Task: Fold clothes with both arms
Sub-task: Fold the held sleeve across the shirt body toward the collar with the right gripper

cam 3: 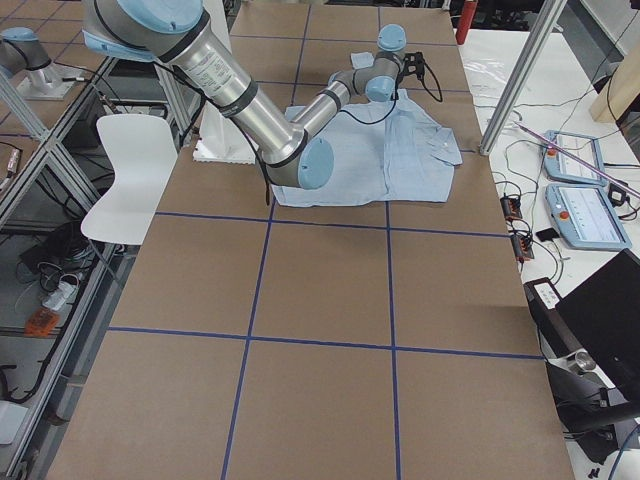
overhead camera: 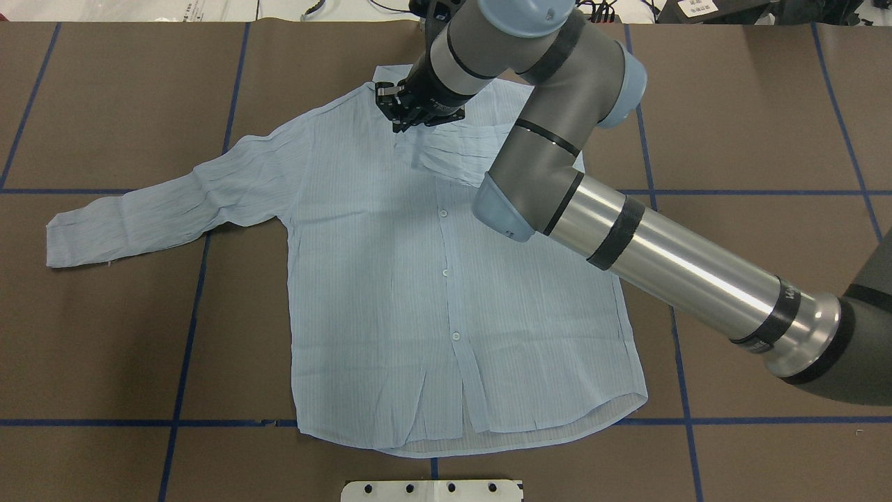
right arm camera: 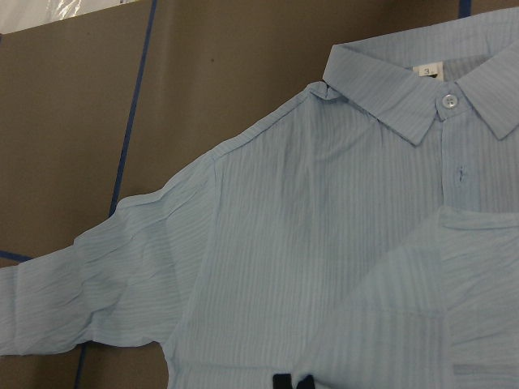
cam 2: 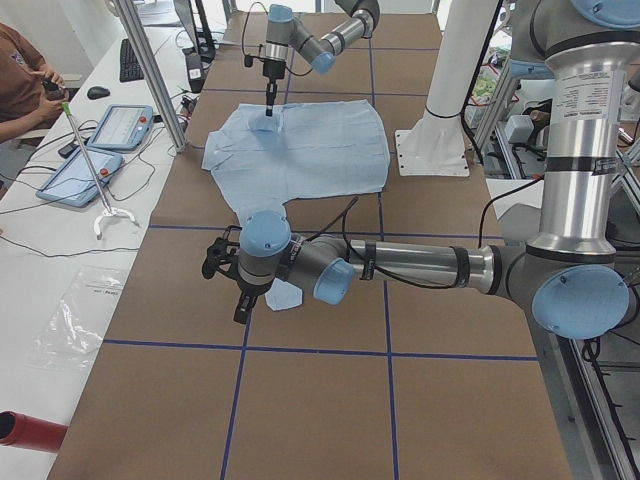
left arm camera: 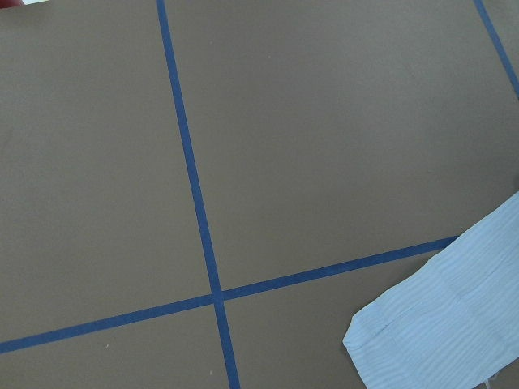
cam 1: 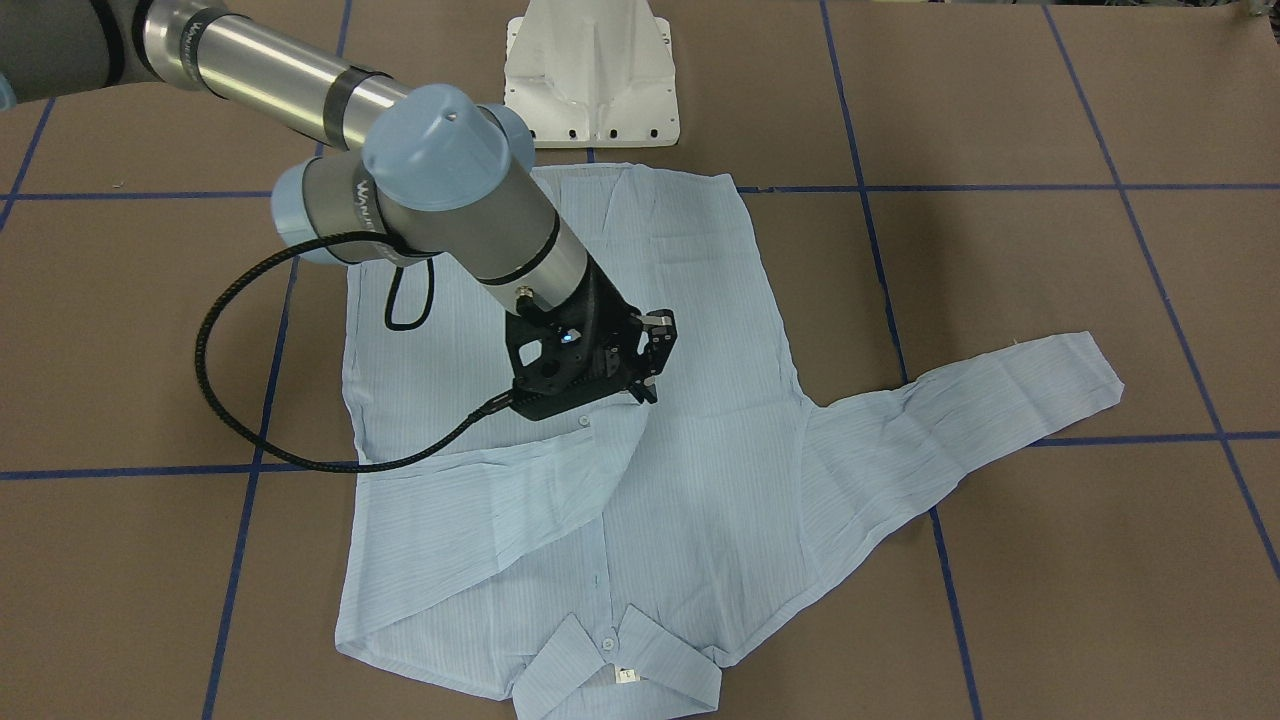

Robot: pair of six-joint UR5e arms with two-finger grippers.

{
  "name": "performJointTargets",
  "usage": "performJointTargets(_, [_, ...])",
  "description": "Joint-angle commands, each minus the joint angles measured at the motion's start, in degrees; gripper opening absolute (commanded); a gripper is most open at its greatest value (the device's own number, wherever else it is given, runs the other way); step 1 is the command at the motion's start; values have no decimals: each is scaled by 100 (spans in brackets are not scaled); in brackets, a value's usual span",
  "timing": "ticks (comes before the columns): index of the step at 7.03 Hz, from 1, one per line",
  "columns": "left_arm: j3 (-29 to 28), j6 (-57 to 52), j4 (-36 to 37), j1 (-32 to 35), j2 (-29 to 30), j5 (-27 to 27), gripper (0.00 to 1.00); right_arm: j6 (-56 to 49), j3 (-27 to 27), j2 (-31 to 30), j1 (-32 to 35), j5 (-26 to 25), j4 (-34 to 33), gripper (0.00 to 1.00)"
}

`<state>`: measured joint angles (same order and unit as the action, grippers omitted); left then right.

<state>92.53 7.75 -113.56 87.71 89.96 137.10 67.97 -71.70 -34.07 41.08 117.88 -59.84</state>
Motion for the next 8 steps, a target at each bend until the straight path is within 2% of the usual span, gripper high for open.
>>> performJointTargets(1, [-7,-2,0,0,4,1,99,-81,1389,792,-432,-440,7,0])
performJointTargets(2, [-15,-2,0,0,4,1,99,-230,1996,1214,-512,-467,7,0])
performJointTargets(3, [-24,-2,0,0,4,1,99,-283,2194,1375,-757,-963,112,99])
performJointTargets(4, [-103,-10,0,-9,48,1,99,-362,2231,1376,-950,-1430,304,100])
performJointTargets(6, [-156,277,-174,-35,127,-17,100,-354,2187,1368,-961,-1469,289,100])
performJointTargets(7, [-165,628,-402,-279,127,-52,100,-267,2083,1359,-944,-1469,245,100])
performJointTargets(8, [-226,988,-613,-560,127,-87,99,-231,1725,1289,-865,-1443,-95,100])
